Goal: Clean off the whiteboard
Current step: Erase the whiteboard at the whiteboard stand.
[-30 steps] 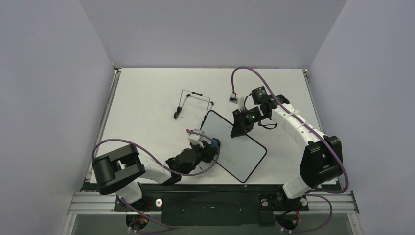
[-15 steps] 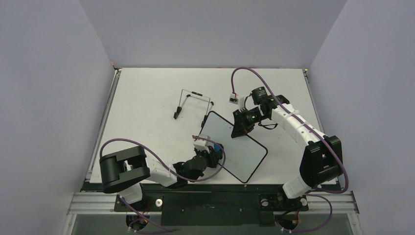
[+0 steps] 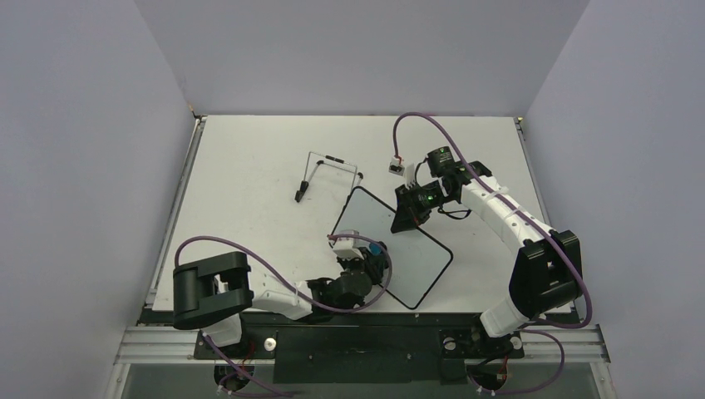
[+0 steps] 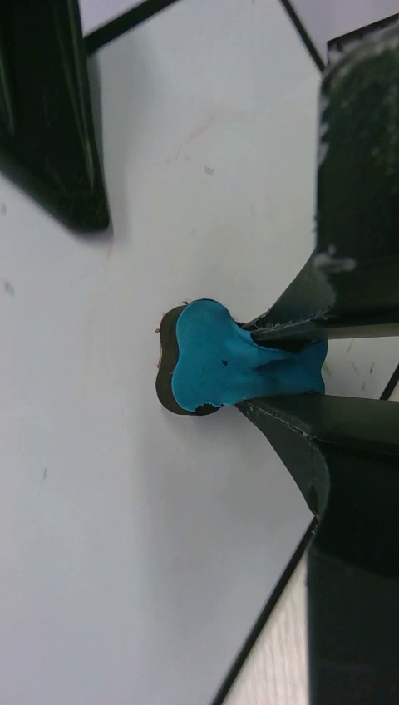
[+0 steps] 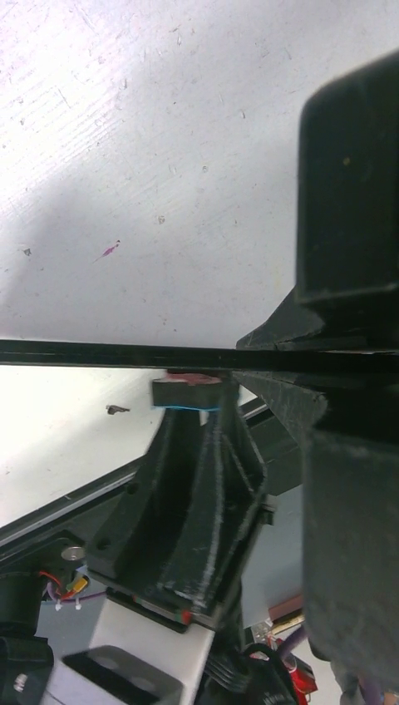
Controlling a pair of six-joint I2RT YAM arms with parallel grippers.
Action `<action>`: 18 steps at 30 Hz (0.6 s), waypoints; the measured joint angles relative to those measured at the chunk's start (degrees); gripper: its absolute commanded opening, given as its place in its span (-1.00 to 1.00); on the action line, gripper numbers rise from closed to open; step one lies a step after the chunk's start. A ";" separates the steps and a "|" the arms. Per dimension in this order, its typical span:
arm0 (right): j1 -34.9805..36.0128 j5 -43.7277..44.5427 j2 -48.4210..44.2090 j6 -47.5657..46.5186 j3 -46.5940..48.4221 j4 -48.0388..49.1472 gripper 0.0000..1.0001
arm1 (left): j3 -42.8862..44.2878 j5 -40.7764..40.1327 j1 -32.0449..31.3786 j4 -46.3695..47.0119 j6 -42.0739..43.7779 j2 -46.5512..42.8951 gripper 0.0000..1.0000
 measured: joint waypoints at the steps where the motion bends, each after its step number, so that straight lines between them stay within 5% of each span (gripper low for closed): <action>1: 0.00 0.00 0.00 0.00 0.00 0.02 -1.00 | -0.50 -0.83 0.20 -0.66 -0.74 -0.24 -1.00; 11: -0.02 0.13 -0.02 0.24 0.00 0.13 -1.00 | -3.89 -3.28 4.07 -5.90 -4.61 -2.78 -1.00; 18: -0.13 1.60 -0.04 0.24 0.00 -0.83 -1.00 | -3.65 1.97 3.30 0.07 3.26 -0.13 -1.00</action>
